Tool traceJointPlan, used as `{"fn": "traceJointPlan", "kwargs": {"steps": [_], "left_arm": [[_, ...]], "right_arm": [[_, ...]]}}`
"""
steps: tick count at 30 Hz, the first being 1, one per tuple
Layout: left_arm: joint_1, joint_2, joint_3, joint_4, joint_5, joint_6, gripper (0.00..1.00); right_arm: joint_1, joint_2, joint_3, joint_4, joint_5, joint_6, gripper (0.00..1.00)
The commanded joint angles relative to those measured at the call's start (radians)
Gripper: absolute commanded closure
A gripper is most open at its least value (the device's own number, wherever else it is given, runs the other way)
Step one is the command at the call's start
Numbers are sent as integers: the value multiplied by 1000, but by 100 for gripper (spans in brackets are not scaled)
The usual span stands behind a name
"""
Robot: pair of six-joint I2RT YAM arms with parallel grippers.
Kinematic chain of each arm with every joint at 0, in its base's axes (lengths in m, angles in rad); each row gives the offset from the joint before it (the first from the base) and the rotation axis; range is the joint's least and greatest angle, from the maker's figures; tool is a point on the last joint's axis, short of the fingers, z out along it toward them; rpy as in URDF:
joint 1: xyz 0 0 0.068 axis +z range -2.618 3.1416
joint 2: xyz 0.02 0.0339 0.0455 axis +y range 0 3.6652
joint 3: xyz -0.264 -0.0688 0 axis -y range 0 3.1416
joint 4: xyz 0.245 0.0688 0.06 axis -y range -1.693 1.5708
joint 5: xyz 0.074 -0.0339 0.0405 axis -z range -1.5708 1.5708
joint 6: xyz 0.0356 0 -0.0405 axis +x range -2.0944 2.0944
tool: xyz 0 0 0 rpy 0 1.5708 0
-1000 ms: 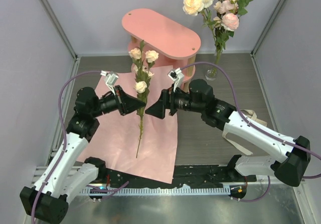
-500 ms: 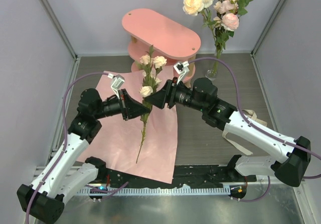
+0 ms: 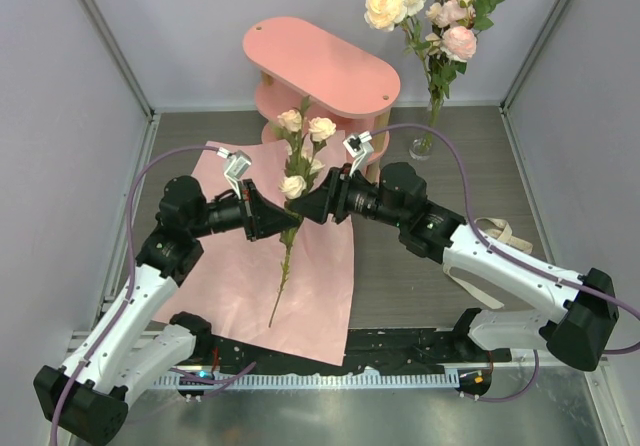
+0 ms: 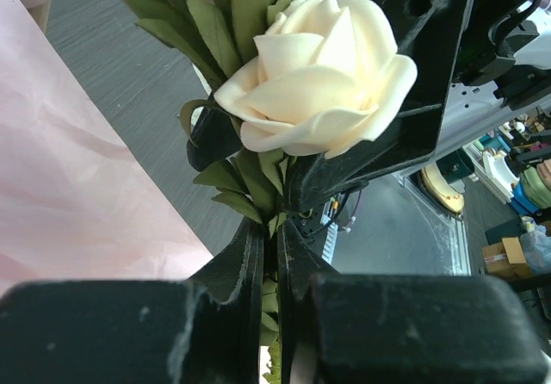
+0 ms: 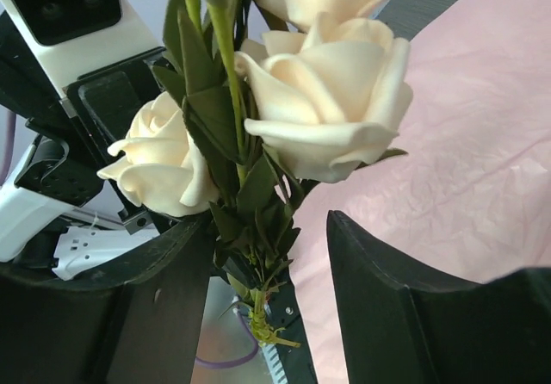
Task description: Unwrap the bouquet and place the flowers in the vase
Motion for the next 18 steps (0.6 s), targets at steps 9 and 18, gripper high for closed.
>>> {"fn": "traceJointPlan", "kwargs": {"steps": [9,18], "left_arm": [[-7,10,30,8,35,17,100],[-8,-24,31,-21,9,41,40]], "right_arm": [[3,0,21,62,61,-5,72],[1,-83,37,-44,110,-104,99]]}}
